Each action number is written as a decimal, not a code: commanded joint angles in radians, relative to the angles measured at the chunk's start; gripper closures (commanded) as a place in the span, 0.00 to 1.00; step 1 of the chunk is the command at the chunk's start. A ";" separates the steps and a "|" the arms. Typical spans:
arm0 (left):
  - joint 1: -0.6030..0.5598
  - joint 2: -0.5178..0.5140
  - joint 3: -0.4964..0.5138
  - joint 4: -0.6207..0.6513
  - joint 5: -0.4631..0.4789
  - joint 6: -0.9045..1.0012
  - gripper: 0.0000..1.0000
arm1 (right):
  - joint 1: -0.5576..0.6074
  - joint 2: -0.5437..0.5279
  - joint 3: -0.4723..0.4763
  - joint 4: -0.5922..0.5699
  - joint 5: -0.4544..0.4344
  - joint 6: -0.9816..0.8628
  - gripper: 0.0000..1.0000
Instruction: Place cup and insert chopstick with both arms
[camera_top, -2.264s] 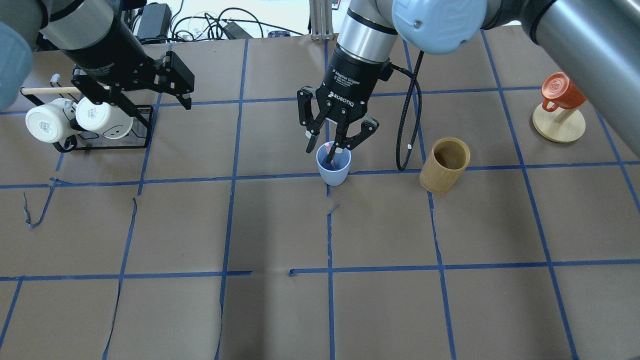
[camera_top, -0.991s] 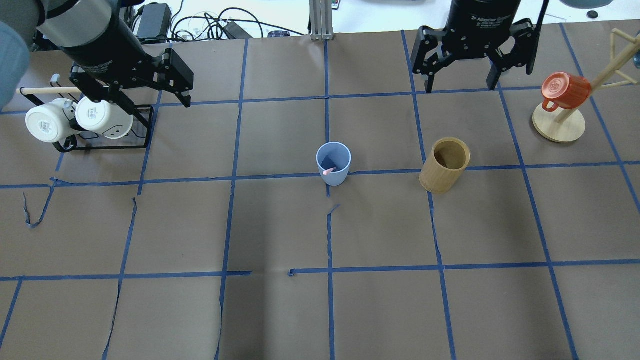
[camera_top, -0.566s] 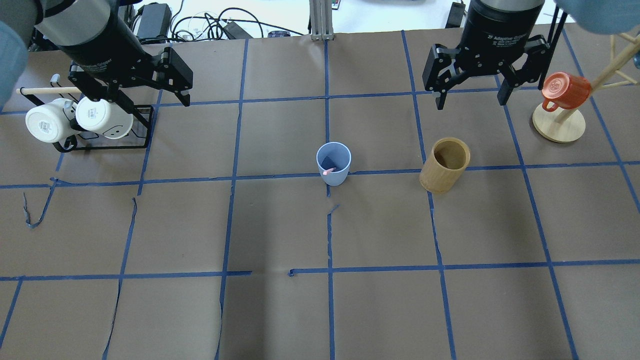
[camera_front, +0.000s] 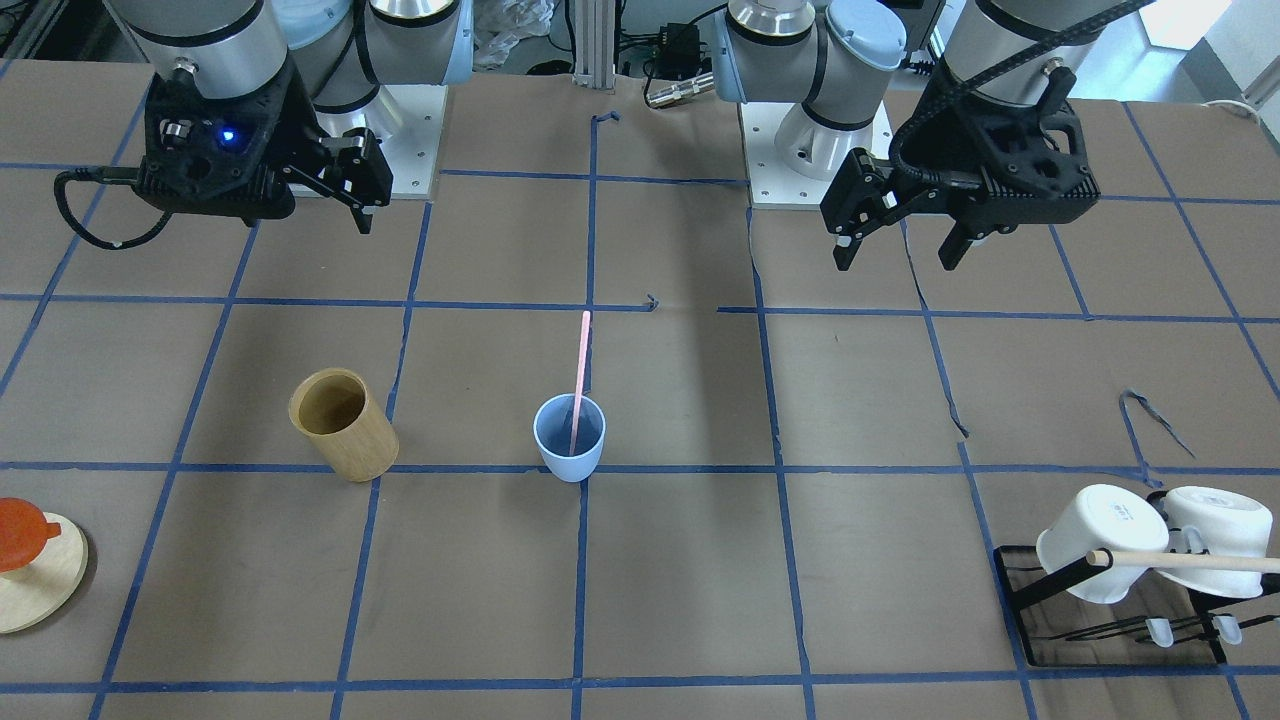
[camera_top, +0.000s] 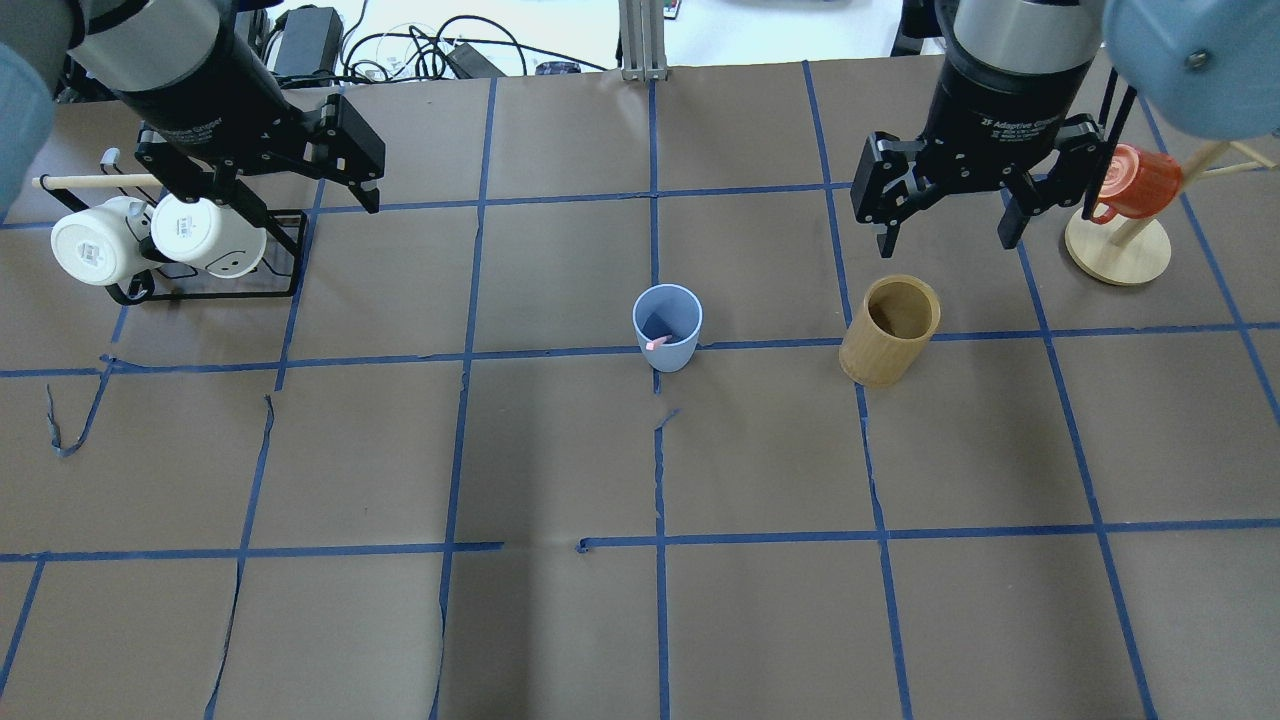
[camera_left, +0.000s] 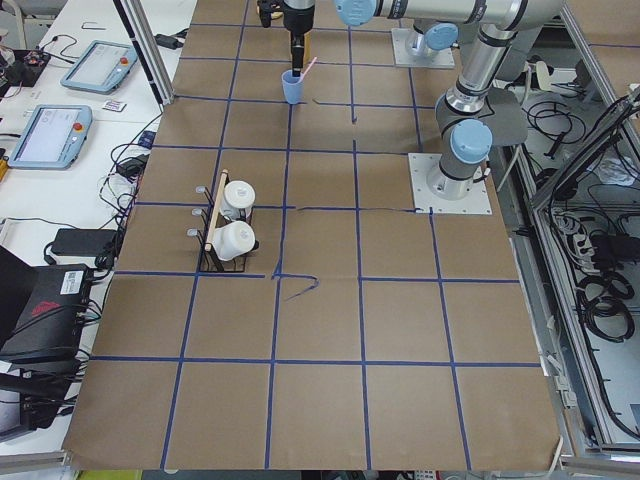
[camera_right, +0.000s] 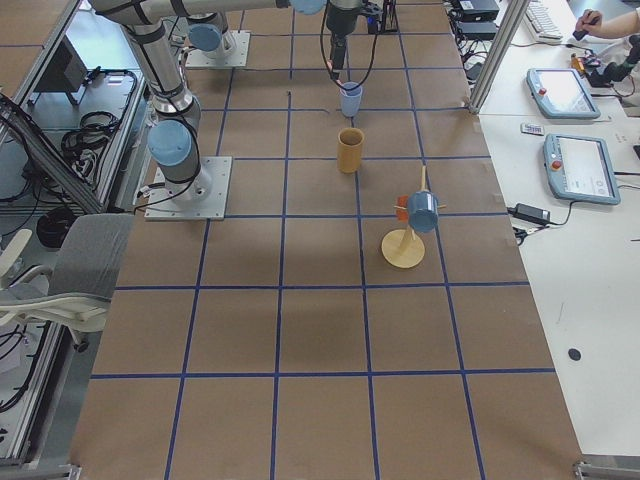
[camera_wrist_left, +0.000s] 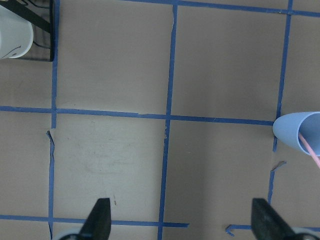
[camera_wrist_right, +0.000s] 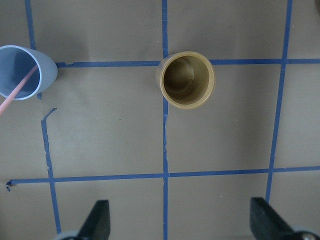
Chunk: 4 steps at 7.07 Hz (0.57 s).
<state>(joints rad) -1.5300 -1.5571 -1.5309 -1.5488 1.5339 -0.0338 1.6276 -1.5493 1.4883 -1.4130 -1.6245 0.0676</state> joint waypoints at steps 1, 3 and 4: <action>-0.001 0.000 0.000 -0.001 0.000 0.000 0.00 | -0.006 0.000 0.001 -0.009 0.002 0.001 0.02; -0.001 0.000 0.000 -0.001 -0.001 0.000 0.00 | -0.006 0.000 0.003 -0.023 -0.002 0.014 0.00; 0.002 0.000 0.000 -0.001 0.000 0.000 0.00 | -0.006 0.000 0.003 -0.020 0.000 0.014 0.00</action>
